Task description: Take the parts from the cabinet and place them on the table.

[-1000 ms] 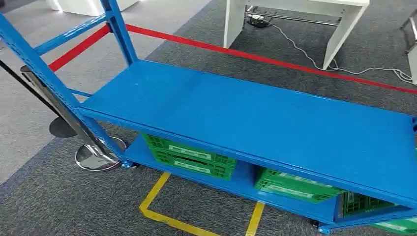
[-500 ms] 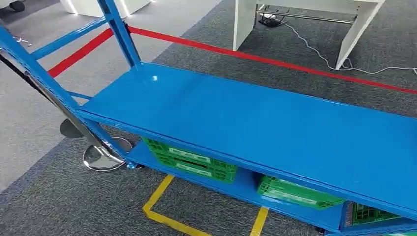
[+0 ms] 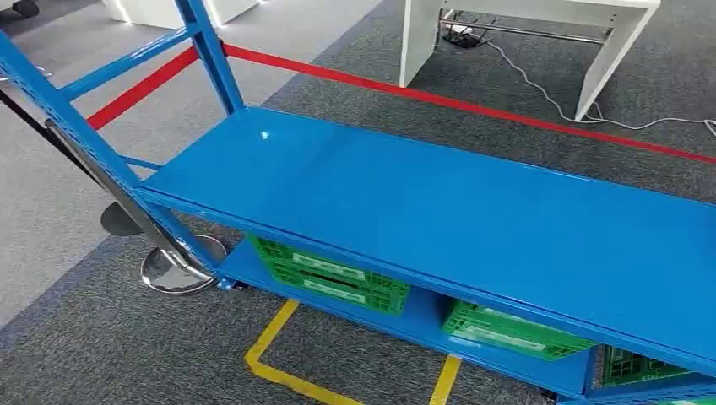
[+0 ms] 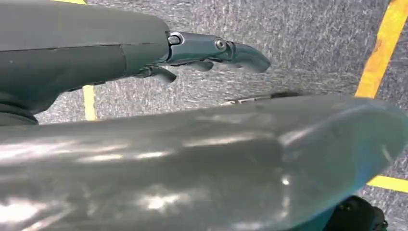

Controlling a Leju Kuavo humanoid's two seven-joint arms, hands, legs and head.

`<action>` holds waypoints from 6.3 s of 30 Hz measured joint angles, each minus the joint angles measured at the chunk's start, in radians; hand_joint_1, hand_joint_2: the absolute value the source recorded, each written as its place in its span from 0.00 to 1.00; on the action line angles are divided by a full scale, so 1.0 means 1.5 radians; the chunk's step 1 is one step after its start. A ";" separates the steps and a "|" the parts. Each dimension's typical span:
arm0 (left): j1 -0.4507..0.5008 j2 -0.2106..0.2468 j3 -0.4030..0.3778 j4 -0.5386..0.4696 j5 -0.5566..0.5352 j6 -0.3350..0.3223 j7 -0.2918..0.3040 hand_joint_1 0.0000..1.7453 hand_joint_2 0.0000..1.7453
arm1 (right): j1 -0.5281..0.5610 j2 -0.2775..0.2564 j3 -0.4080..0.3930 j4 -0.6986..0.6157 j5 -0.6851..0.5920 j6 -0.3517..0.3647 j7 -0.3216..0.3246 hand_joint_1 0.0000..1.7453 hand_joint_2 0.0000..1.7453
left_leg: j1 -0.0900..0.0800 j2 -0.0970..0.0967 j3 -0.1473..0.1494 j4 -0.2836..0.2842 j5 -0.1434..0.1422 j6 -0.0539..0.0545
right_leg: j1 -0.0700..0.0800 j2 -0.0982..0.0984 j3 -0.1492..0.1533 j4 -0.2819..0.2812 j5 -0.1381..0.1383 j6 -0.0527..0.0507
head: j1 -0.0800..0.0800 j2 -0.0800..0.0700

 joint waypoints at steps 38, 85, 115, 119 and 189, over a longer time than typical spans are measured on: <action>-0.010 0.001 -0.031 0.002 0.013 0.012 -0.036 0.00 0.00 | -0.002 -0.003 0.005 -0.005 -0.059 0.000 -0.097 0.00 0.00 | -0.001 0.000 0.001 0.000 -0.001 0.001 | 0.000 0.000 0.003 -0.004 0.001 0.001 | 0.000 0.000; -0.011 0.008 -0.039 0.000 0.030 0.016 -0.046 0.00 0.00 | -0.003 -0.005 0.004 -0.007 -0.105 0.000 -0.126 0.00 0.00 | 0.000 0.014 0.019 -0.007 -0.009 0.002 | -0.002 -0.009 -0.008 -0.001 0.009 0.005 | 0.004 0.000; -0.013 0.010 -0.042 -0.003 0.038 0.018 -0.047 0.00 0.00 | -0.019 -0.008 0.021 -0.006 -0.145 0.000 -0.146 0.00 0.00 | -0.005 0.040 0.004 -0.009 0.008 0.008 | 0.002 -0.020 0.002 -0.014 0.009 0.005 | 0.002 0.000; -0.015 0.011 -0.042 -0.003 0.038 0.018 -0.049 0.00 0.00 | -0.018 -0.008 0.023 -0.006 -0.146 0.000 -0.145 0.00 0.00 | -0.001 0.041 0.005 -0.005 0.001 -0.003 | 0.000 -0.014 0.005 -0.016 0.012 -0.007 | 0.002 0.000; -0.009 -0.033 0.107 0.039 -0.078 -0.043 0.004 0.00 0.00 | -0.078 0.027 0.005 0.108 -0.020 0.072 -0.104 0.00 0.00 | 0.006 0.060 -0.001 -0.011 0.019 0.002 | 0.006 -0.021 0.027 -0.024 -0.008 0.002 | 0.007 0.000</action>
